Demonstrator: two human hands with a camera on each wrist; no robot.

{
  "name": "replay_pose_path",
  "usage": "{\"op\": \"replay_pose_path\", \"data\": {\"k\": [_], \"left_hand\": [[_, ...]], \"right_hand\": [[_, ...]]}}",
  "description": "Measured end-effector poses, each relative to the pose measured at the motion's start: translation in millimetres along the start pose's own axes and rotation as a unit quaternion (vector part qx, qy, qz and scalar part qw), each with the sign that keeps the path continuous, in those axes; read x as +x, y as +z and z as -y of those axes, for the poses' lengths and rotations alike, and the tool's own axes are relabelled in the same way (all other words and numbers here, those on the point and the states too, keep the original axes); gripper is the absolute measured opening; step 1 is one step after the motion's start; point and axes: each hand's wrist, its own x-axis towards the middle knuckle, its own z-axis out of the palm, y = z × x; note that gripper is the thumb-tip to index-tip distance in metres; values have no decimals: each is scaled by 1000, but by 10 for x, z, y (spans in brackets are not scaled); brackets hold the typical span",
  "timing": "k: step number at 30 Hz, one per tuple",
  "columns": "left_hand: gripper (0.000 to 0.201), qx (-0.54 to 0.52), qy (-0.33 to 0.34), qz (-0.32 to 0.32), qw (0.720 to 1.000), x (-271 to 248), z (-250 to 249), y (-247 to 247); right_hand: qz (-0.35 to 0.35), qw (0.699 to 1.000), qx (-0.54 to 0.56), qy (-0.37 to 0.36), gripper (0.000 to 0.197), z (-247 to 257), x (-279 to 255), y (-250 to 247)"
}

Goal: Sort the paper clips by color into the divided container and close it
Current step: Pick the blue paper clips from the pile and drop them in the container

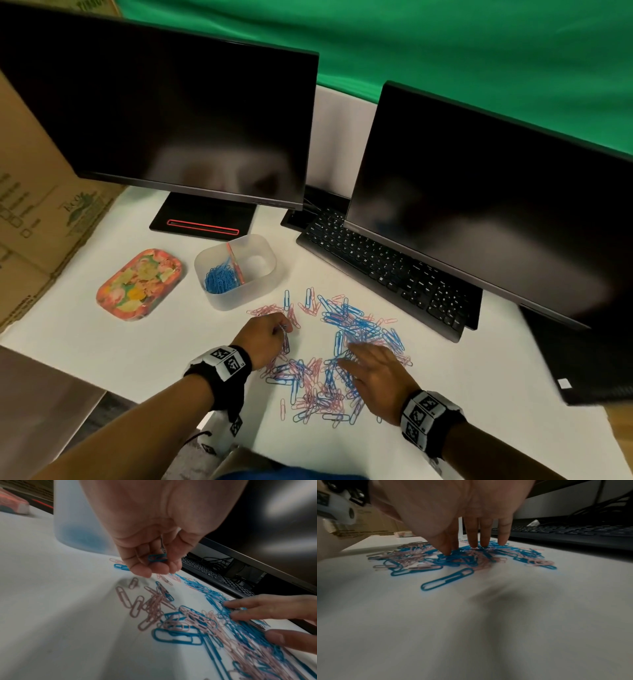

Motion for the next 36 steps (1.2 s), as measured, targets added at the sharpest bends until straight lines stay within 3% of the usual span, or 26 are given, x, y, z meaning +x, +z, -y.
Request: {"op": "replay_pose_path", "data": {"k": [7, 11, 15, 19, 23, 29, 36], "left_hand": [[5, 19, 31, 41, 998, -55, -170, 210], [19, 130, 51, 71, 988, -44, -341, 454], [34, 283, 67, 83, 953, -1, -454, 692], [21, 294, 46, 75, 952, 34, -430, 701], [19, 255, 26, 64, 964, 63, -385, 588], [22, 301, 37, 76, 950, 27, -350, 600], [20, 277, 44, 70, 957, 54, -359, 565]], "right_hand": [[-52, 995, 12, 83, 33, -172, -349, 51], [-48, 996, 47, 66, 42, -45, -381, 60], [-32, 997, 63, 42, 36, 125, -282, 78], [-47, 990, 91, 92, 32, 117, 2, -25], [4, 985, 108, 136, 34, 72, 331, -135], [92, 987, 71, 114, 40, 59, 683, -135], [135, 982, 42, 126, 24, 9, 878, -228]]}}
